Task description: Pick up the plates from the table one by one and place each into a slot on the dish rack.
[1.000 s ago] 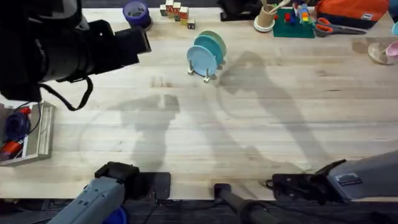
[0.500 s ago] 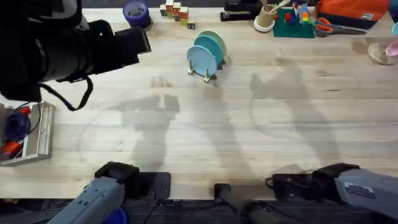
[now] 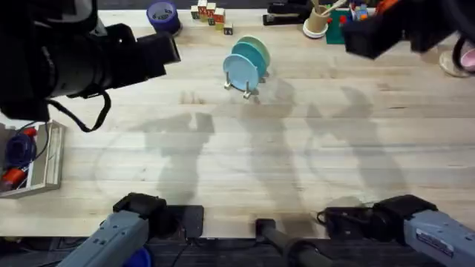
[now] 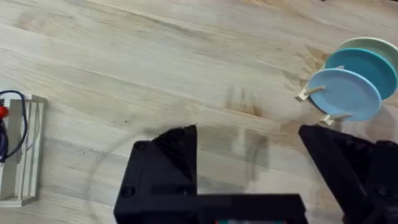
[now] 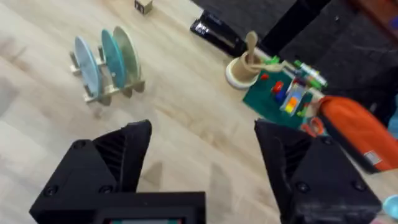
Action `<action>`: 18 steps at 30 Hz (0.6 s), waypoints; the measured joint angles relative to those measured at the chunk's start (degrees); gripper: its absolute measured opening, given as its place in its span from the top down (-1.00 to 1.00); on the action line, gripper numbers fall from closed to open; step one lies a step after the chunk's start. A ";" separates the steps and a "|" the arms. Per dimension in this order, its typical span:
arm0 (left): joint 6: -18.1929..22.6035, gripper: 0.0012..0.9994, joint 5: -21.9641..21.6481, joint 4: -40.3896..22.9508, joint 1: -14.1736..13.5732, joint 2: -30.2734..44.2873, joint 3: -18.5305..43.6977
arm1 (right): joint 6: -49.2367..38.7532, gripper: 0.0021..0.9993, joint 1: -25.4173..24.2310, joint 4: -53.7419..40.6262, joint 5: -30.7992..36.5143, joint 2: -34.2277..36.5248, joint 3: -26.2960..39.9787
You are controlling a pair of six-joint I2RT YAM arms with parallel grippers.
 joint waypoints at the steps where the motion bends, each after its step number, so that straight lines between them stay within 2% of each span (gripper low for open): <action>1: 0.00 -0.99 0.02 -0.01 0.00 0.00 0.00 | 0.24 -0.99 0.00 -0.17 0.00 -0.42 -0.93; 12: 0.00 -0.99 0.00 -0.02 0.00 0.00 0.00 | 9.94 -0.99 0.00 -2.77 -0.02 -0.80 -9.74; 18: 0.00 -0.99 0.01 -0.02 0.00 0.00 0.00 | 14.21 -0.99 0.00 -2.69 -0.02 -0.82 -11.05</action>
